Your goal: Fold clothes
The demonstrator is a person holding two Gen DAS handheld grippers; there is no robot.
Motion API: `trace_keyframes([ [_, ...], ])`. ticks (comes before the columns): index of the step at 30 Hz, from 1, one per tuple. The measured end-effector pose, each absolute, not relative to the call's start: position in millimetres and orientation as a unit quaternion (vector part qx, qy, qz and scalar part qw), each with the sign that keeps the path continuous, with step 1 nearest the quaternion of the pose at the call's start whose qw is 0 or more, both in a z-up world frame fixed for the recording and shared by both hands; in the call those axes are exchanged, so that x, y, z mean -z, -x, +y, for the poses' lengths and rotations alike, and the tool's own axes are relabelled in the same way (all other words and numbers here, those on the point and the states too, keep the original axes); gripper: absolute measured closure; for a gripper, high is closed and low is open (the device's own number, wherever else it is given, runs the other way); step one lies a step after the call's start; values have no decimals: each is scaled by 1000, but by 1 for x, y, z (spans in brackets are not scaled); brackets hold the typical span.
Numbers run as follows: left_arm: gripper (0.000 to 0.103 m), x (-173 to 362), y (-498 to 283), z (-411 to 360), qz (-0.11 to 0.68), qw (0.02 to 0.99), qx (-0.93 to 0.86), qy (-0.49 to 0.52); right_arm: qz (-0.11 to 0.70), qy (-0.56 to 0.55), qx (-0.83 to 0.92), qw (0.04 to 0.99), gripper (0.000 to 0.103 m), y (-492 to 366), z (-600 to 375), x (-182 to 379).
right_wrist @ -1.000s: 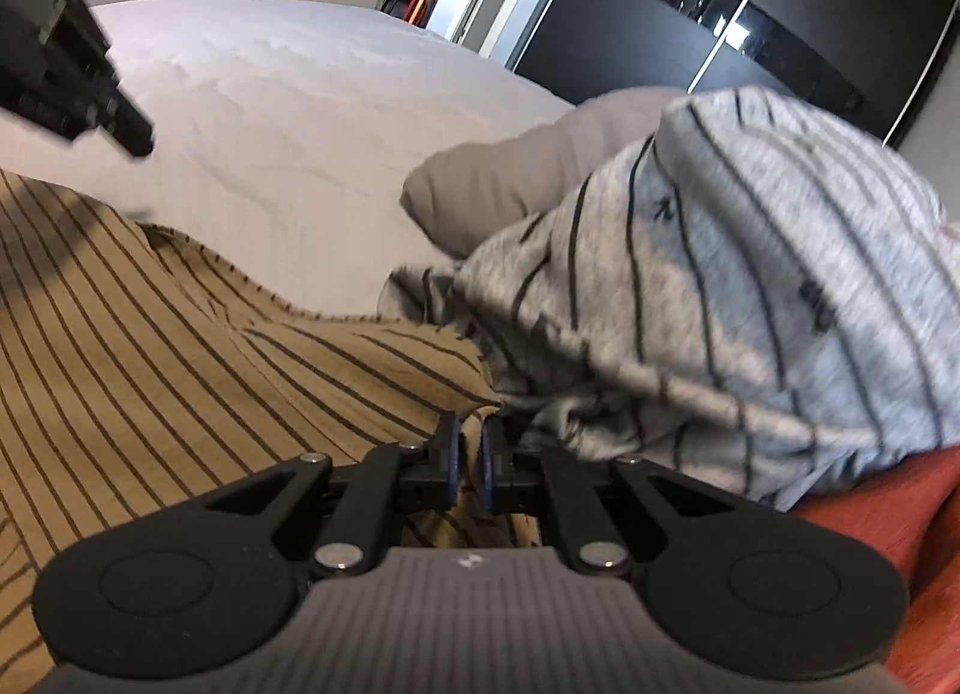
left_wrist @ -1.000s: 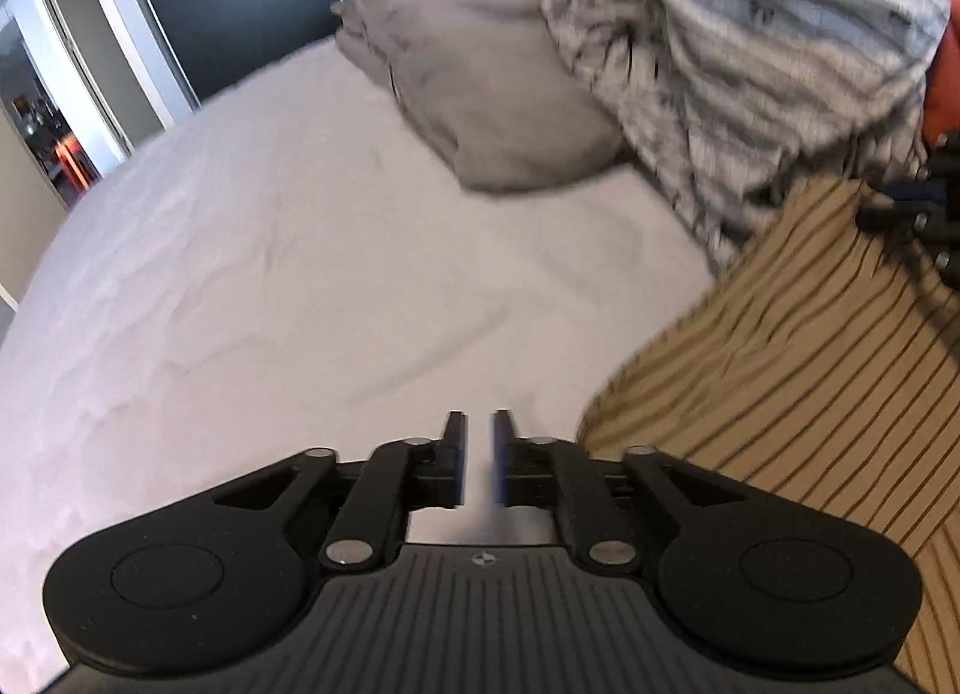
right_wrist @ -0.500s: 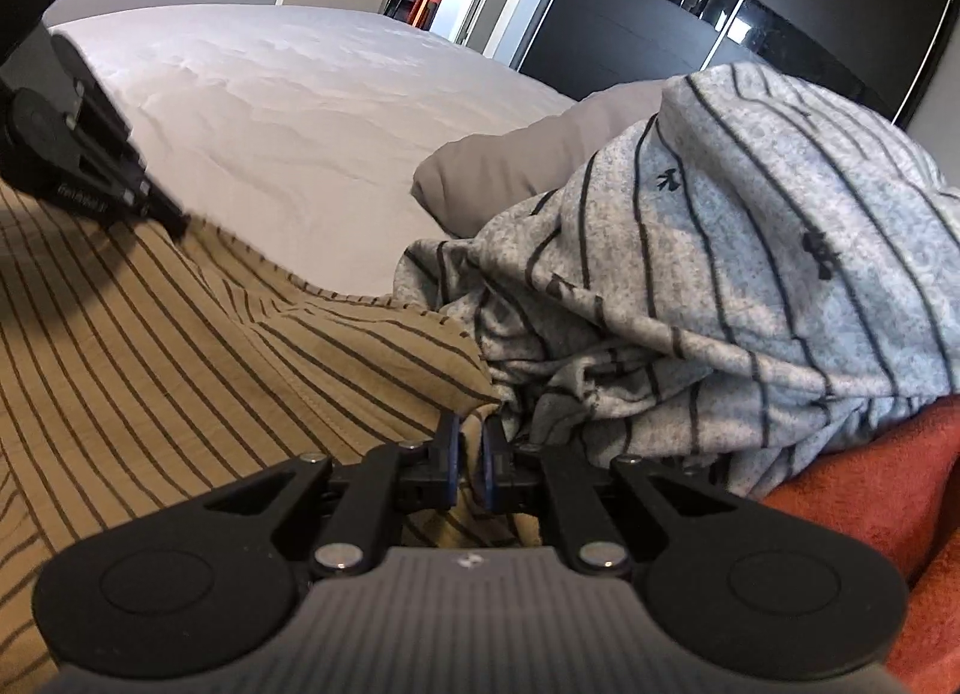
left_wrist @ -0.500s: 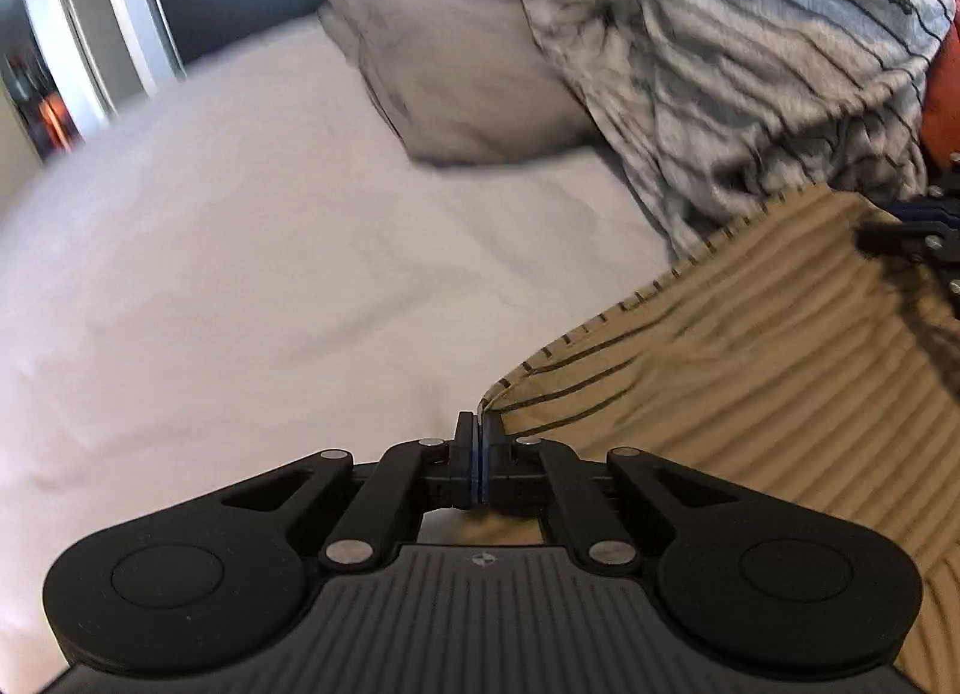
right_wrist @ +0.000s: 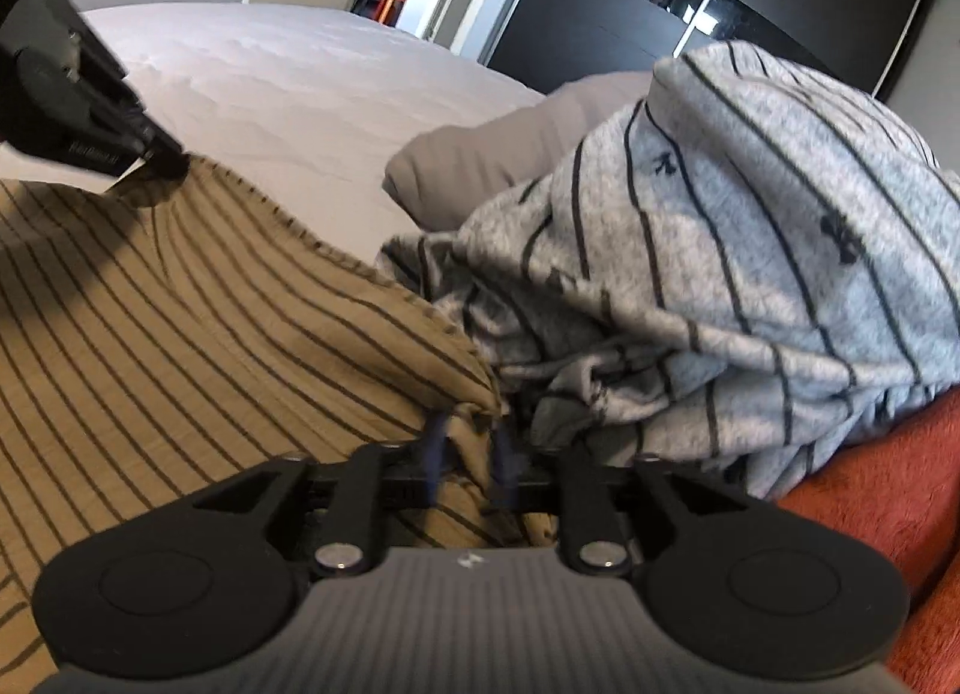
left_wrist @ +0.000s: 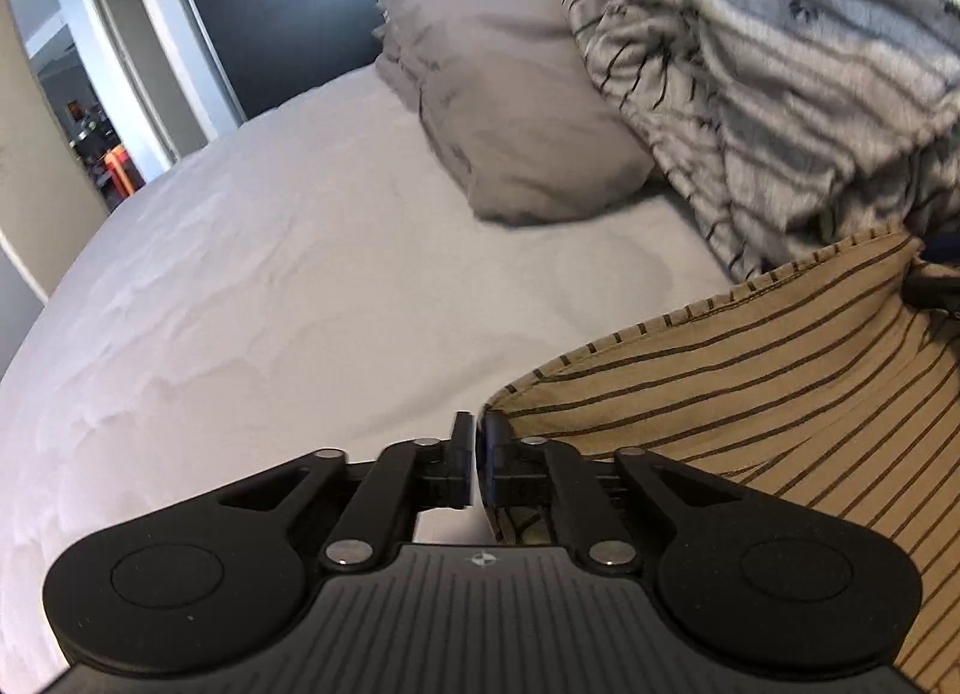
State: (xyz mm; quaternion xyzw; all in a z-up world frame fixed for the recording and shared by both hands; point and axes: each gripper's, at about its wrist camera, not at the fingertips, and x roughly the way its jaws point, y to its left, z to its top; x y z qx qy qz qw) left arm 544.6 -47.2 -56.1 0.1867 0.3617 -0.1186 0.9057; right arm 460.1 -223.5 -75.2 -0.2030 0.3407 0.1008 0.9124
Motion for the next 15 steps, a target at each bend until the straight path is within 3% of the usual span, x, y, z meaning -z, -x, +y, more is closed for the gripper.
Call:
trace_keyframes([
  [1,77,58,-544,-45,368,904,115,-186,341,198,-99,914,56,-459,-225,74],
  [2,63,55,-541,-41,366,906,110,-183,341,193,-98,915,54,-457,-227,72],
  [5,47,38,-524,-24,342,919,95,-169,337,177,-88,920,38,-448,-236,56],
  [15,46,-16,-398,40,345,924,83,-142,382,107,-61,916,36,-352,-284,-2],
])
